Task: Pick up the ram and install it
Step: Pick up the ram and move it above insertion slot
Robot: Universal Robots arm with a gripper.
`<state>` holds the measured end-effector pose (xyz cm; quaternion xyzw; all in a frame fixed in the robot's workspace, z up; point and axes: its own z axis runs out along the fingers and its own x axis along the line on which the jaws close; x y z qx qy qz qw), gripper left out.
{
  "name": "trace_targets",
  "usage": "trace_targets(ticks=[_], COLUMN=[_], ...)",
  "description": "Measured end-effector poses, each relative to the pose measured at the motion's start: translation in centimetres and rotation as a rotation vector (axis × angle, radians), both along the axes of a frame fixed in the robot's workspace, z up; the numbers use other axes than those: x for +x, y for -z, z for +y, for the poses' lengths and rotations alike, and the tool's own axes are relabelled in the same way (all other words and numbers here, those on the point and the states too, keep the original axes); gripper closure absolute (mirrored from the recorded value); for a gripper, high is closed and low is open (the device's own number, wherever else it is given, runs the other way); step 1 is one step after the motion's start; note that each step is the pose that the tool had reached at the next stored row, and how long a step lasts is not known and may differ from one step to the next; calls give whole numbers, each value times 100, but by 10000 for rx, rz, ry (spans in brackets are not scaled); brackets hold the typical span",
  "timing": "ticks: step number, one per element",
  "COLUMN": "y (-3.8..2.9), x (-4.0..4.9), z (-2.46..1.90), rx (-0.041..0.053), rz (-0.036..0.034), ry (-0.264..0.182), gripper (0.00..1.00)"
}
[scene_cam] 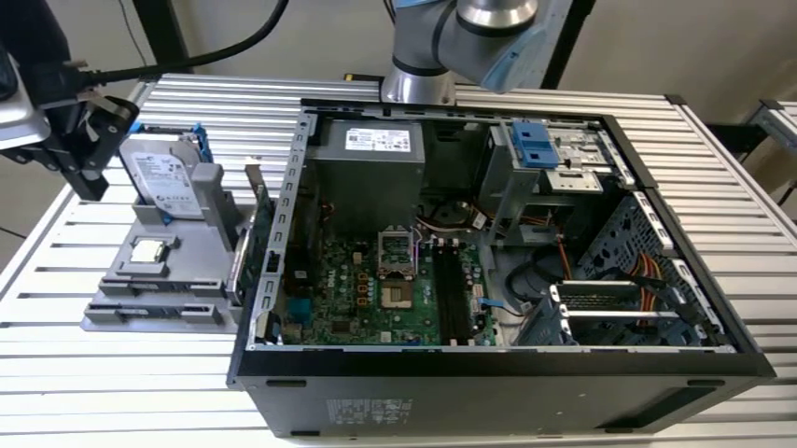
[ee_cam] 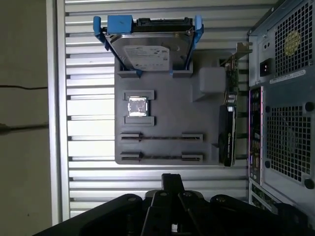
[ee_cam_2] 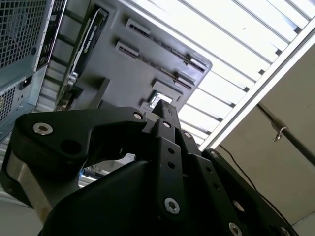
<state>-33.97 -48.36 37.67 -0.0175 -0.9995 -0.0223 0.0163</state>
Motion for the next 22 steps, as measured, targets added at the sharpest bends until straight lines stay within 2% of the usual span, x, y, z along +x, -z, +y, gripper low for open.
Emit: trace_targets(ticks=[6, 16, 22], y=[21, 27, 36], x=[-13, -18, -13], z=[0, 0, -23], rx=[-41, -43, -43], rz=[-20, -48, -52], ry=[-1, -19, -30], gripper=[100, 100, 100])
